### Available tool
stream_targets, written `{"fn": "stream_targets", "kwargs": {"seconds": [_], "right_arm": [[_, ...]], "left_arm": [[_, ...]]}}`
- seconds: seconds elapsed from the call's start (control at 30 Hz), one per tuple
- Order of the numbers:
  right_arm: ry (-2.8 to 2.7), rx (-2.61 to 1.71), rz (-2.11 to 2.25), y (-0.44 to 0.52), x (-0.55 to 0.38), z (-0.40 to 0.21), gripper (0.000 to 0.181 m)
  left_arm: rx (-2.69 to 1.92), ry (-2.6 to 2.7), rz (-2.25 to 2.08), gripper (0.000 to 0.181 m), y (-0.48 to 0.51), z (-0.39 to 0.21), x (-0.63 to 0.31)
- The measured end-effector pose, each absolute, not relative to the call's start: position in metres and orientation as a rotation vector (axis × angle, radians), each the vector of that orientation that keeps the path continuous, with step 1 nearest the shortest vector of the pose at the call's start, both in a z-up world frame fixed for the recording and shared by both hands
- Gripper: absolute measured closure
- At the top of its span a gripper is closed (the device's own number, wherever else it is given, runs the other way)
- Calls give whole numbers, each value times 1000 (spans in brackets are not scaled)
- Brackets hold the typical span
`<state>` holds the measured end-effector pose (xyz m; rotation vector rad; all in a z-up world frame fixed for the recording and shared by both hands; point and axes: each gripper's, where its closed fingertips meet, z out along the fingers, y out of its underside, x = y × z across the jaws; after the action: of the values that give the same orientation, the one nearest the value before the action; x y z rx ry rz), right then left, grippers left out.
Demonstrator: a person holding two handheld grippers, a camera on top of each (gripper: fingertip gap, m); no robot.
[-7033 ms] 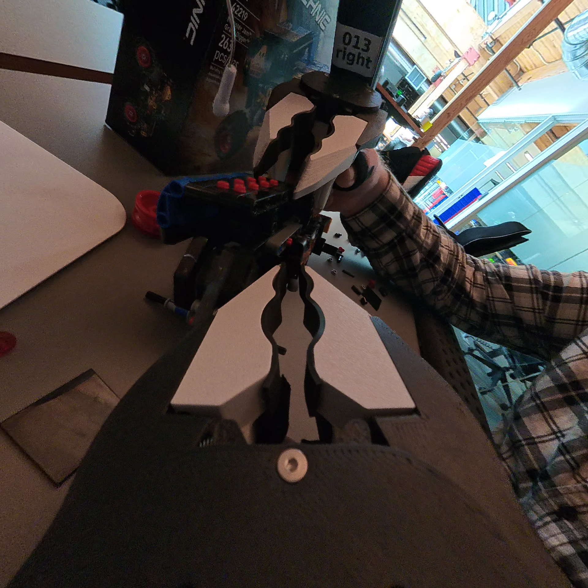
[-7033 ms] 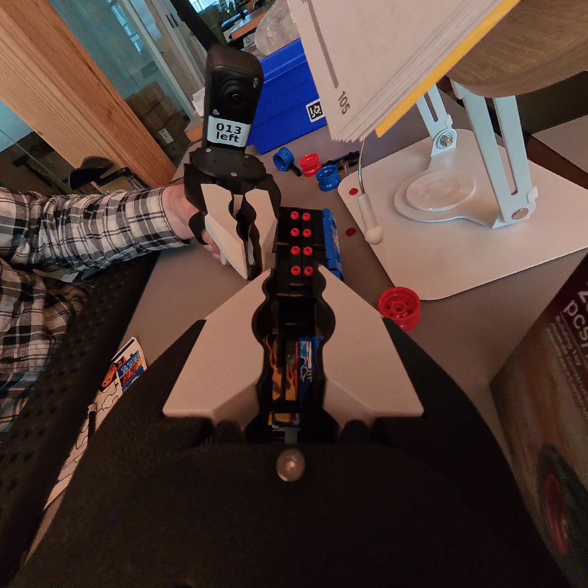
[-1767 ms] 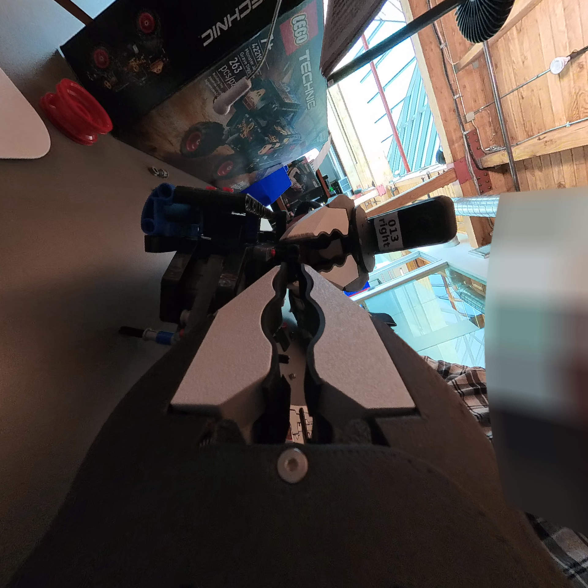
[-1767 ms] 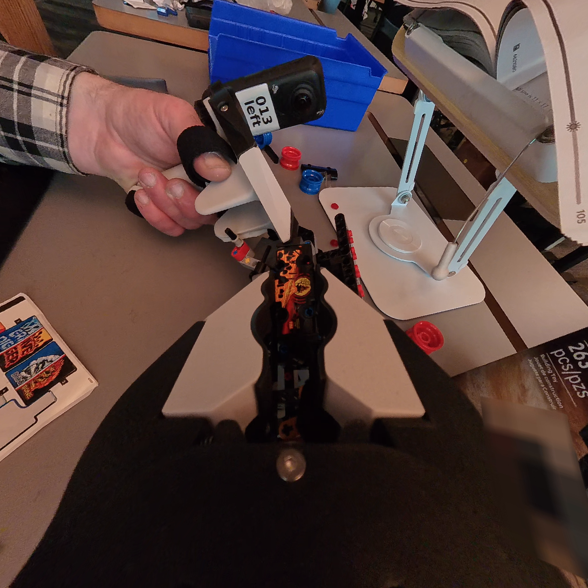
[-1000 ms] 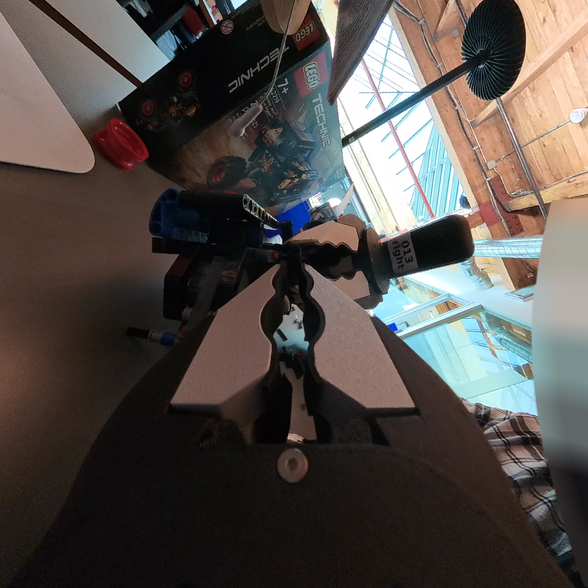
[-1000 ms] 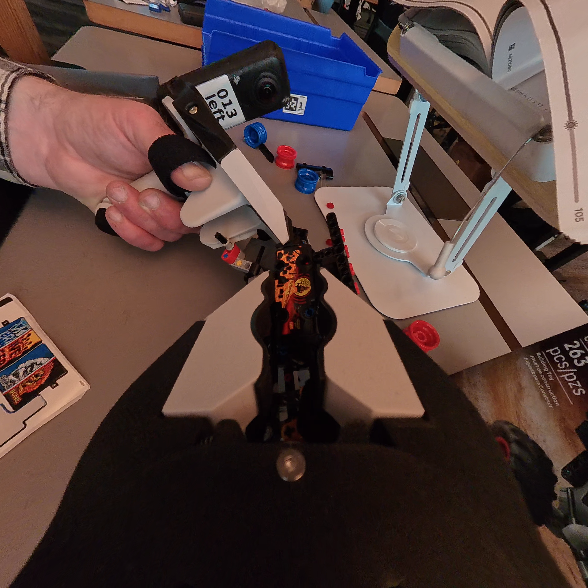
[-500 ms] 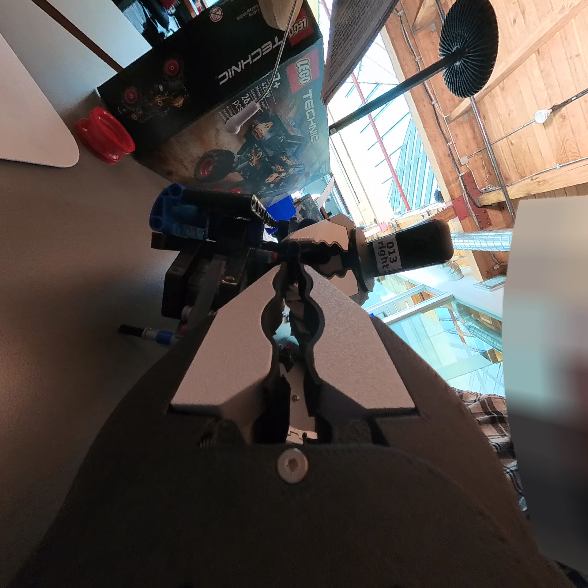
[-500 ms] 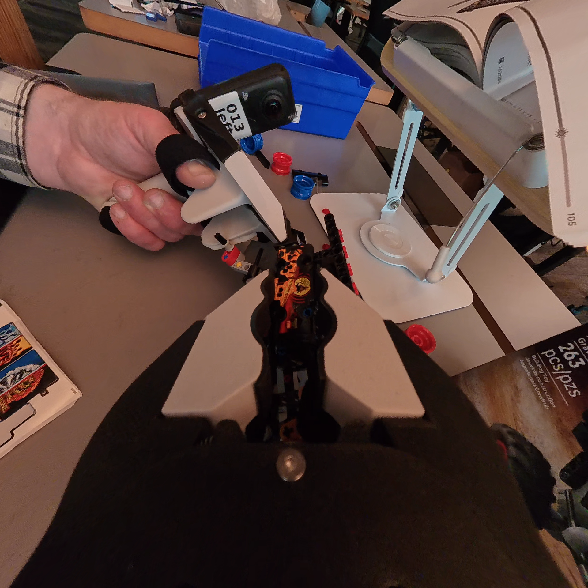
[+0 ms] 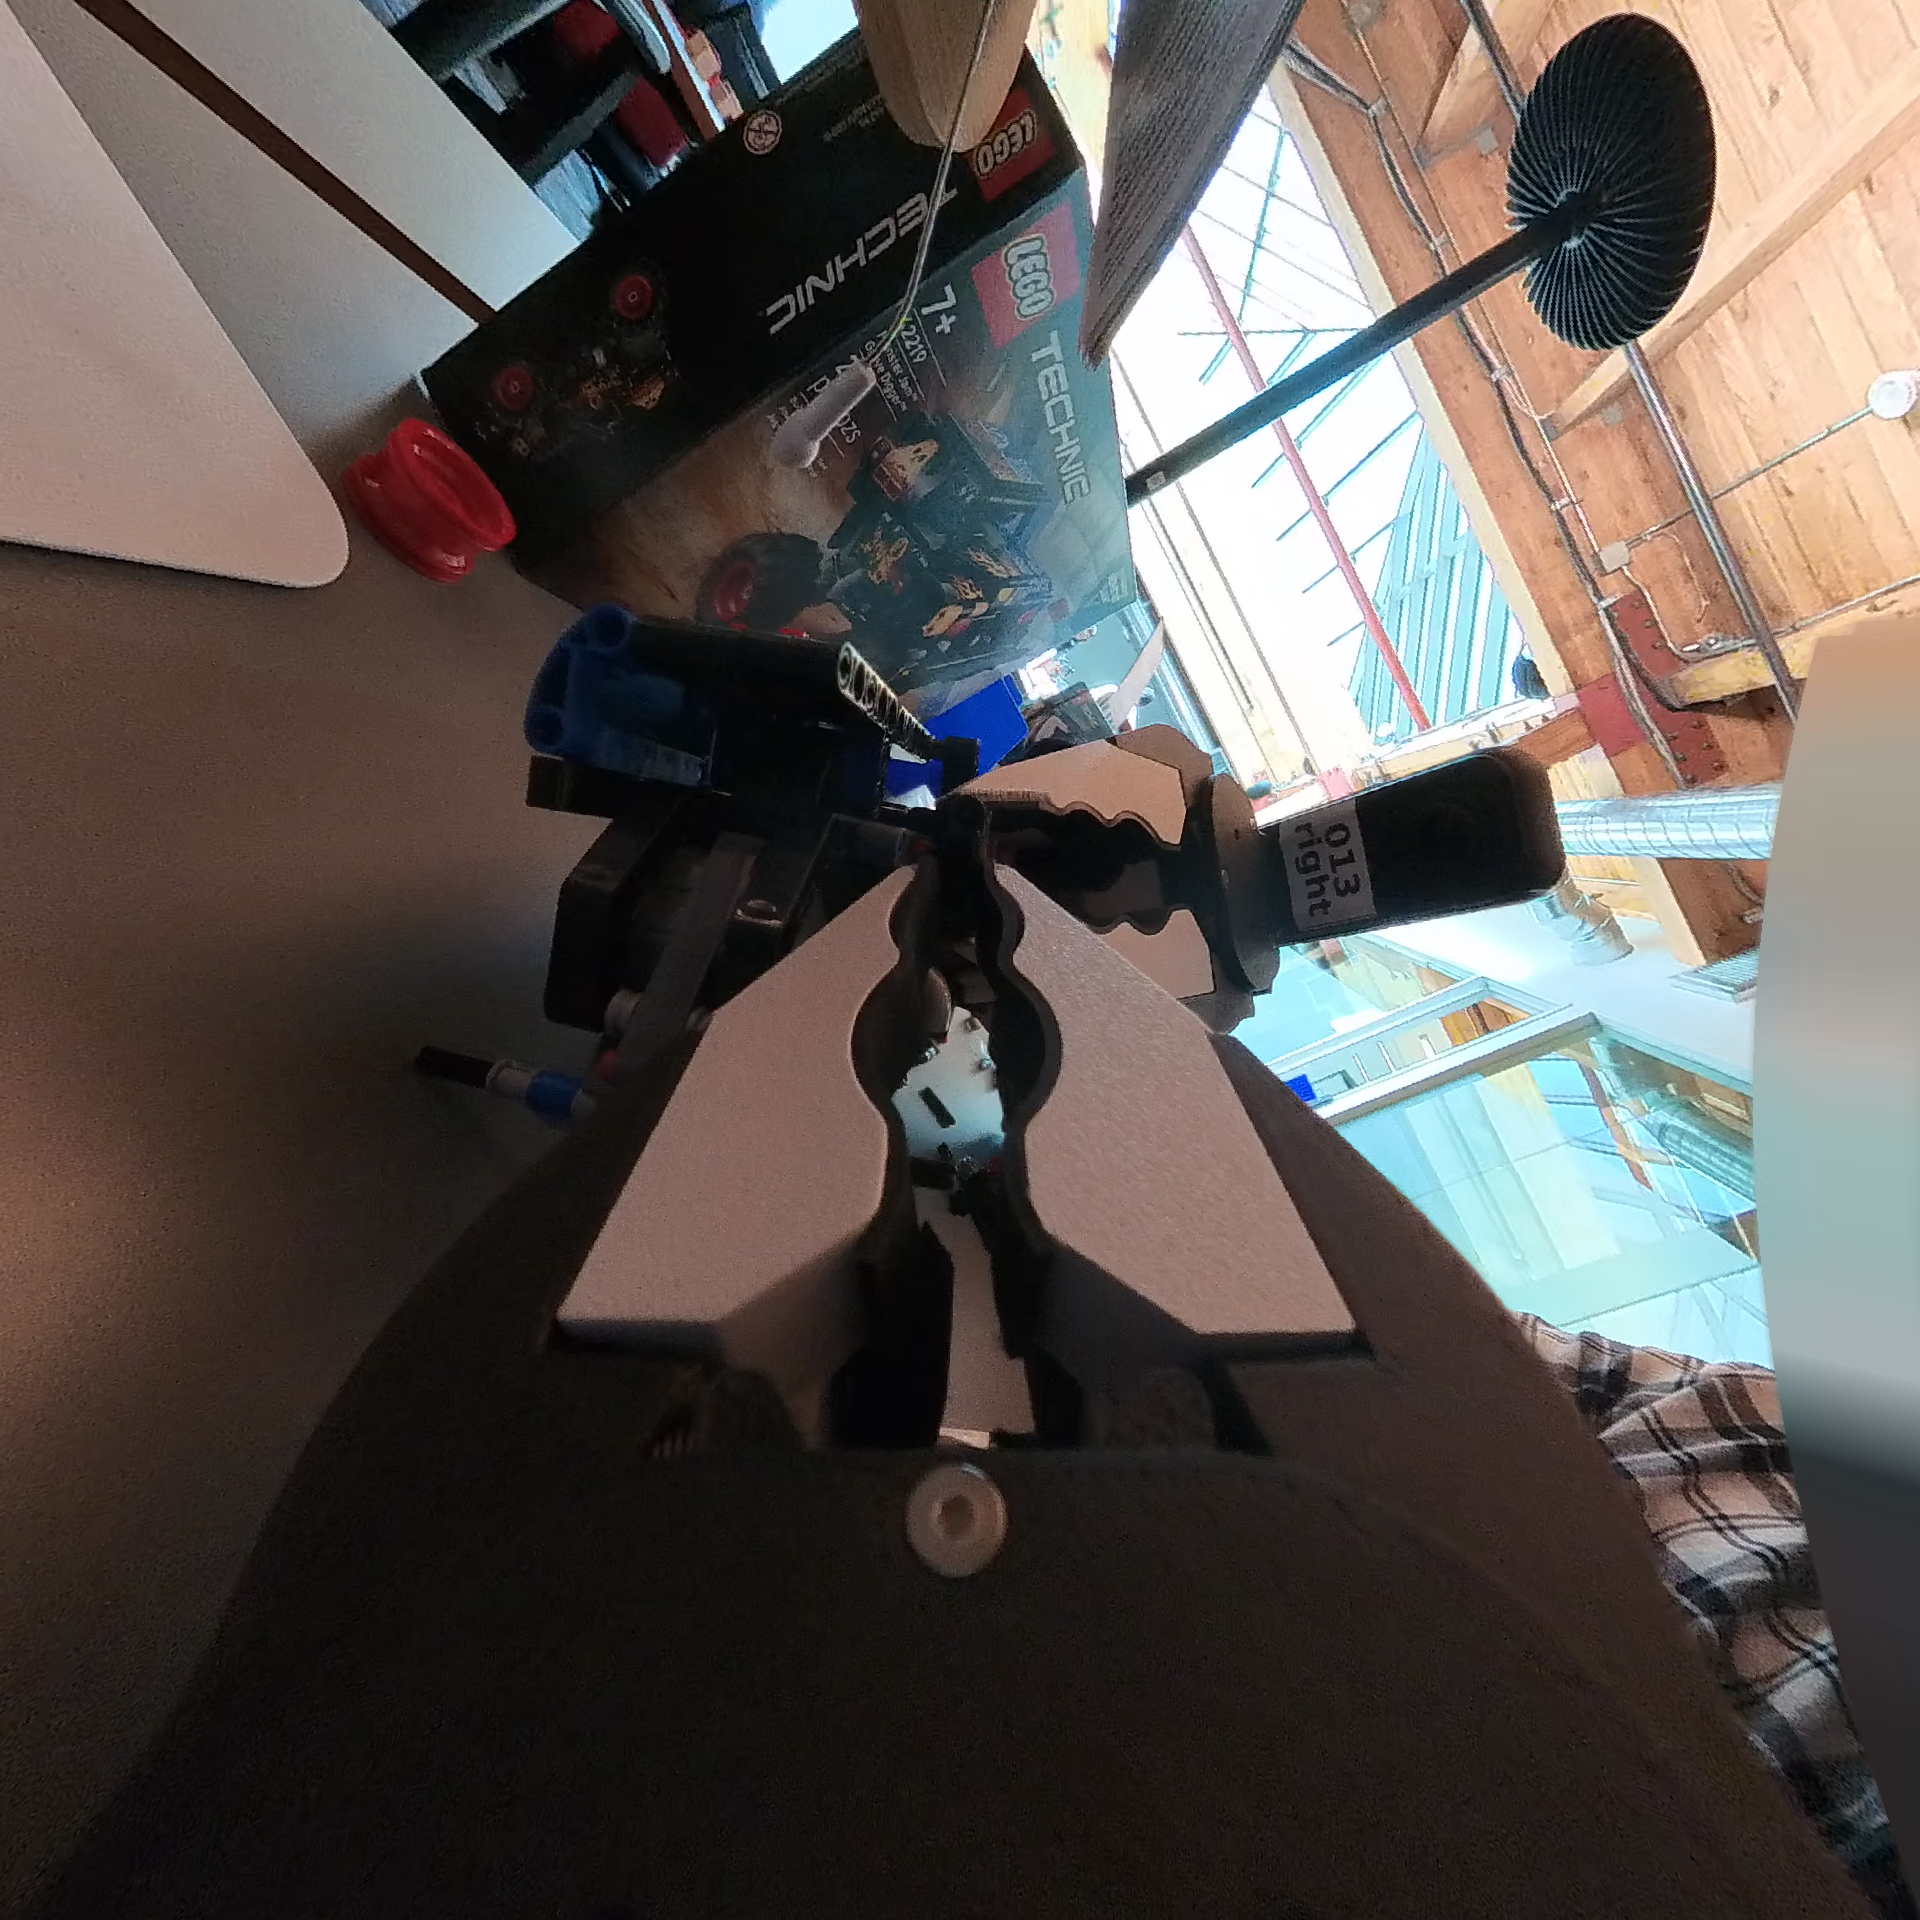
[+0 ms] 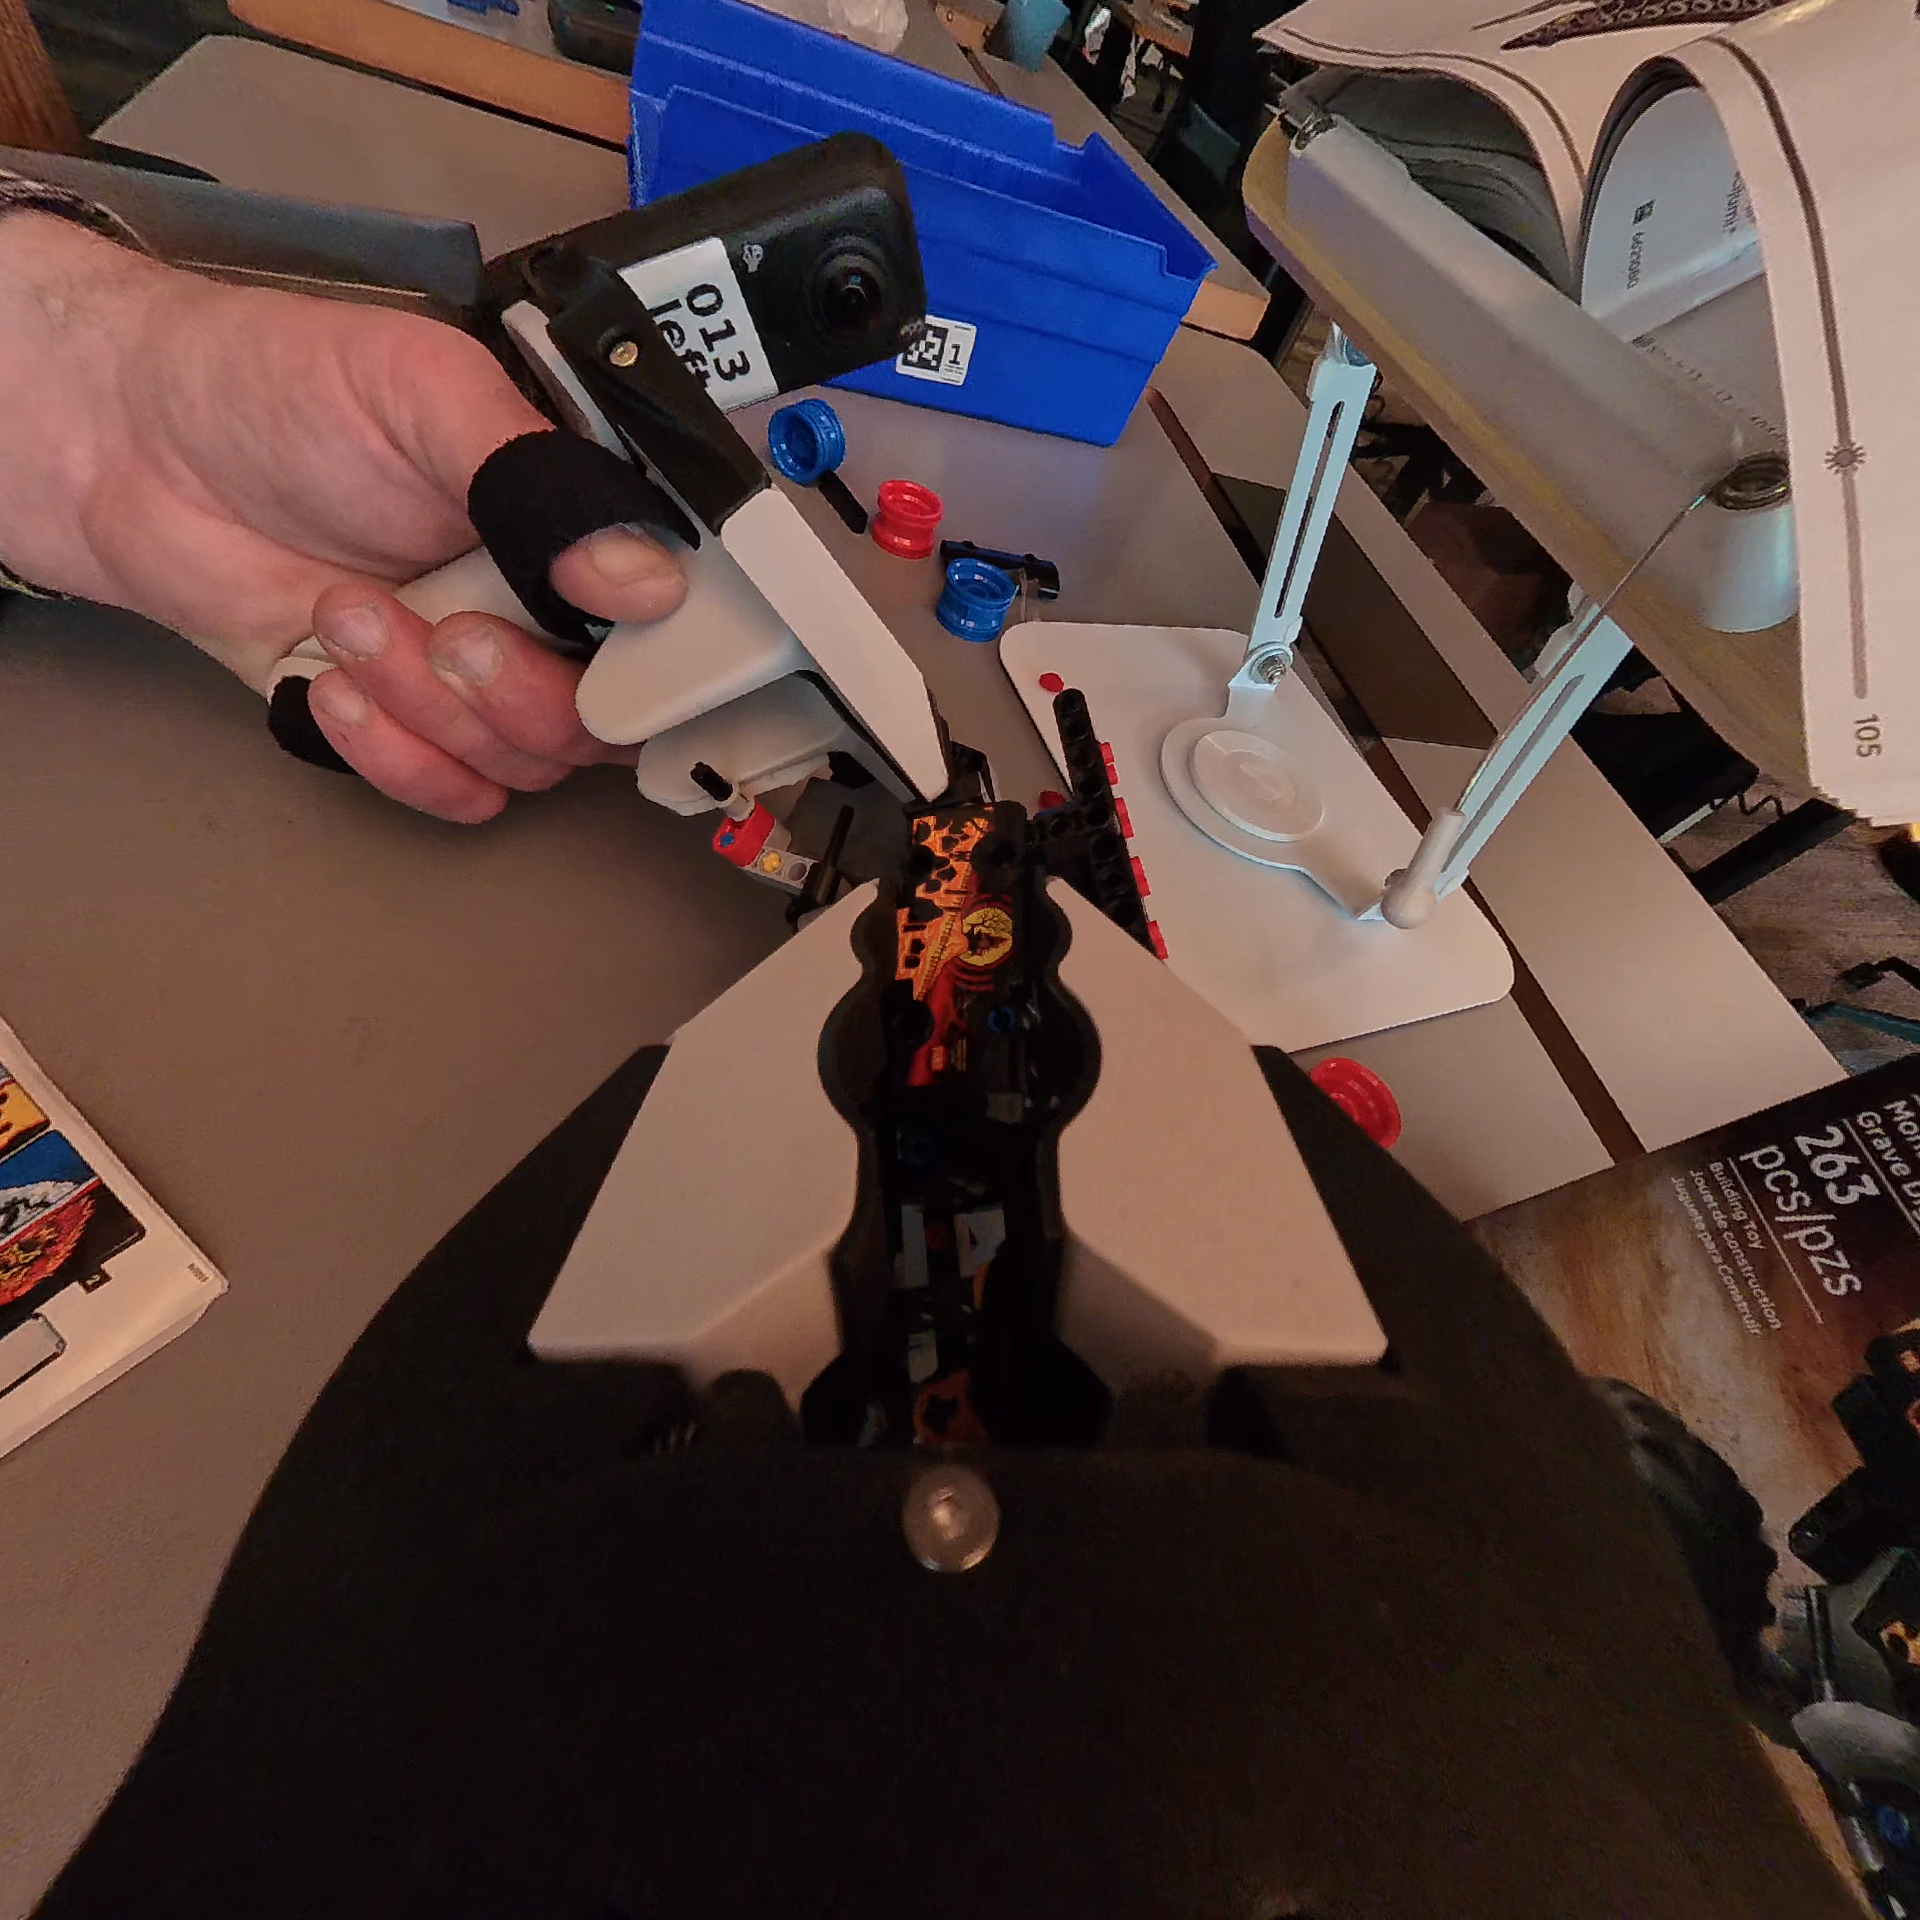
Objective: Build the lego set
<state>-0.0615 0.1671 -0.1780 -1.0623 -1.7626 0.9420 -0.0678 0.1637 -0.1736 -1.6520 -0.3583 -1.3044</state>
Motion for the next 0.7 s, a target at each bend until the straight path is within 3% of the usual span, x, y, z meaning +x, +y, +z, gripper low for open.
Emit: {"fn": "stream_targets", "kwargs": {"seconds": [0.5, 0.6, 0.7], "right_arm": [[-1789, -1032, 949, 162, -58, -180, 158], [-1796, -1024, 941, 162, -56, -179, 158], [-1814, -1002, 919, 160, -55, -181, 158]], "left_arm": [[-1763, -199, -1284, 175, 158, -174, -62], [-1871, -75, -1124, 149, 146, -182, -61], [-1894, 34, -959, 146, 131, -175, -70]]}}
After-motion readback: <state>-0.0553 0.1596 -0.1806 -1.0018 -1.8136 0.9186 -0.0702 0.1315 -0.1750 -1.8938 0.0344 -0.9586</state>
